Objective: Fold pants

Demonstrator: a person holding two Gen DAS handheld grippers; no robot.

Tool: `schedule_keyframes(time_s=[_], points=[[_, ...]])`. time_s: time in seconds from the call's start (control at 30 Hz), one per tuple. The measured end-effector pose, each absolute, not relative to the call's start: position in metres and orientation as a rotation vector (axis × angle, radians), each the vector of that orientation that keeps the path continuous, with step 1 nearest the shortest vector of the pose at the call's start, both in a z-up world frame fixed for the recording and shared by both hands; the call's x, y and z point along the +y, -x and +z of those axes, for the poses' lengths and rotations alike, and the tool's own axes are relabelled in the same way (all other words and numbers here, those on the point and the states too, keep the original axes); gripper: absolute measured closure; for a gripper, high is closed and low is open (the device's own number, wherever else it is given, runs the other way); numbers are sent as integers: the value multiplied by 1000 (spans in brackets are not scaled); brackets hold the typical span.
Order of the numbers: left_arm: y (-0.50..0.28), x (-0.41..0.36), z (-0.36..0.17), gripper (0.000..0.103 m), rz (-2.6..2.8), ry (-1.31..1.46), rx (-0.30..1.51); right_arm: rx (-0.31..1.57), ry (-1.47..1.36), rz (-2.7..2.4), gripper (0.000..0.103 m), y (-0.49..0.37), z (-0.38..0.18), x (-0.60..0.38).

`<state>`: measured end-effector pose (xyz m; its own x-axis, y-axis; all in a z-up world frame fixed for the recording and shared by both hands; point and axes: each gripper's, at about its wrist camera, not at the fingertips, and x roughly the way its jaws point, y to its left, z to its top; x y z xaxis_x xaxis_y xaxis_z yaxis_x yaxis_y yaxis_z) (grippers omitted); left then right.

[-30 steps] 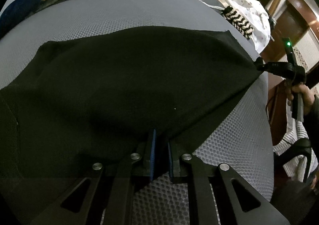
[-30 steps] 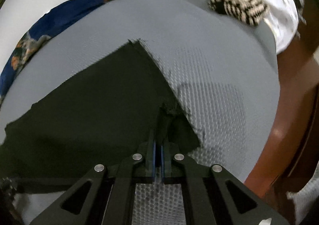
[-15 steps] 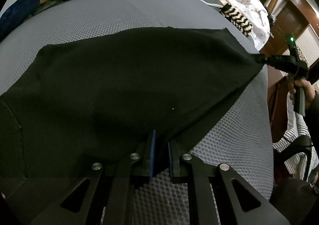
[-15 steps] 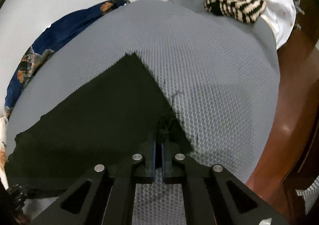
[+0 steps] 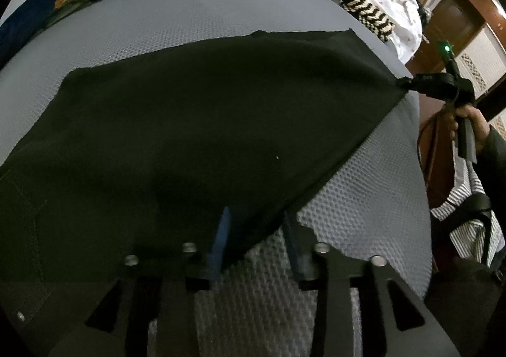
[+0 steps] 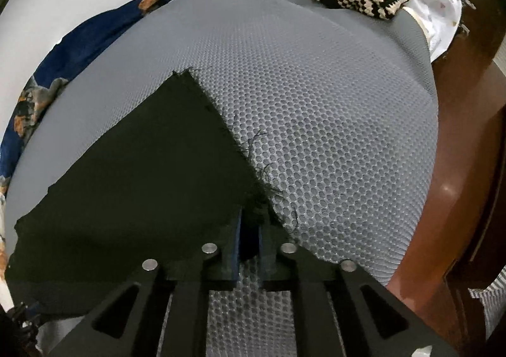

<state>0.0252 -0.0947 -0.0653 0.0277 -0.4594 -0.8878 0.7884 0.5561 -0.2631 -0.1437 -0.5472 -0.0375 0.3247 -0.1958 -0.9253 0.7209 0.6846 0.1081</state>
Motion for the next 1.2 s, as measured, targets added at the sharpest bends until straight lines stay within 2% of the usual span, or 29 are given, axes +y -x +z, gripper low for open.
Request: schedule_keyframes(time_s=[0.03,0.07,0.17,0.27,0.47,0.77,1.1,1.2], points=[[-25,-93,-61,61,-999,-337,1186,1085,-575,-655,79,145,-35,-549],[-24,-88,-54,60,-1011,-326,1173,1080,-570,-657,78,147,-32,-550],[-29,-78,-40,53,-1009,-286,1127,1045,-565,-626,77,145,-19,-557],[-48,-66,-29,52,-937,-218,1060,1002,-583,-511,77,121,-7,-564],[-82,-48,-31,52,-749,-87,1038,1015,-528,-340,77,51,-10,-573],[-103,-34,-50,52,-626,-21,1103,1070,-361,-256,77,-4,-23,-587],[-113,-41,-65,52,-582,-41,1179,1123,-301,-187,78,-16,-45,-594],[-114,-41,-69,52,-571,-43,1194,1116,-321,-144,74,-12,-46,-594]])
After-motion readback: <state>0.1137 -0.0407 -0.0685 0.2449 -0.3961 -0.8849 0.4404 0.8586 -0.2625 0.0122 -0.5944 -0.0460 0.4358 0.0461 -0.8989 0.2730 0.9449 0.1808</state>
